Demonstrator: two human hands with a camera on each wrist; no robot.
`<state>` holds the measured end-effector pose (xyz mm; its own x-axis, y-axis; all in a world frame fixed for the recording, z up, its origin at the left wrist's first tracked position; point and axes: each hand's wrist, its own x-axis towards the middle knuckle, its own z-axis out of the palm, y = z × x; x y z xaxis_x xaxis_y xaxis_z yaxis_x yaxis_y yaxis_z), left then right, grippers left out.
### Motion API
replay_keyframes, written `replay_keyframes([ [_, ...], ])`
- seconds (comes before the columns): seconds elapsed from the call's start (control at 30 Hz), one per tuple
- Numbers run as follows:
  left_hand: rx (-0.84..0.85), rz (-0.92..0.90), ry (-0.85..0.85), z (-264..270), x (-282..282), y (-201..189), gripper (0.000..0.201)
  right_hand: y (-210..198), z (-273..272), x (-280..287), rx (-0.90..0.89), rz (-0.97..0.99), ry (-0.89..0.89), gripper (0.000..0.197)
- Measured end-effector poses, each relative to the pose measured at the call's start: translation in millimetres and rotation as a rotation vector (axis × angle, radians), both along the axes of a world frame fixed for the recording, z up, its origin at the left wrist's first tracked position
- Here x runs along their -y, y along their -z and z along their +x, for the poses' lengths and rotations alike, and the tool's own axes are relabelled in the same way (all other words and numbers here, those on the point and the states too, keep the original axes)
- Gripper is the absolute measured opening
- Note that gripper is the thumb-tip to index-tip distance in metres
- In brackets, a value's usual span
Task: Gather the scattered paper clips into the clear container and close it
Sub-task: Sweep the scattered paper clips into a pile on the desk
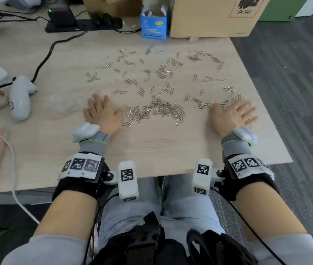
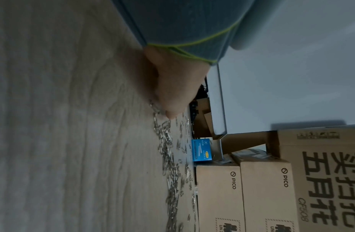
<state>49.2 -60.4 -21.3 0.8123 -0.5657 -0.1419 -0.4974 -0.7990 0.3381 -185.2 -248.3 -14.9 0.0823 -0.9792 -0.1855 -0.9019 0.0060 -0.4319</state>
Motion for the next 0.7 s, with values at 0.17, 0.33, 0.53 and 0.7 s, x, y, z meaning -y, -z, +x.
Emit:
replay_keyframes([
  [0.17,-0.069,0.044,0.041,-16.8,16.3,0.1,0.064,-3.6,17.5,-6.9,0.003,0.059,-0.284,0.078],
  [0.33,-0.209,-0.198,0.232,-31.6,34.5,-5.3,0.056,-9.3,40.4,-32.2,0.213,0.141,-0.540,0.075],
  [0.53,-0.186,-0.533,0.173,-18.4,-1.1,-33.2,0.062,-21.0,35.9,-33.7,0.502,-0.023,-0.425,0.068],
  [0.7,-0.119,-0.221,0.173,-12.1,-22.4,-38.3,0.080,-26.0,31.5,-33.8,0.195,-0.077,-0.306,0.071],
])
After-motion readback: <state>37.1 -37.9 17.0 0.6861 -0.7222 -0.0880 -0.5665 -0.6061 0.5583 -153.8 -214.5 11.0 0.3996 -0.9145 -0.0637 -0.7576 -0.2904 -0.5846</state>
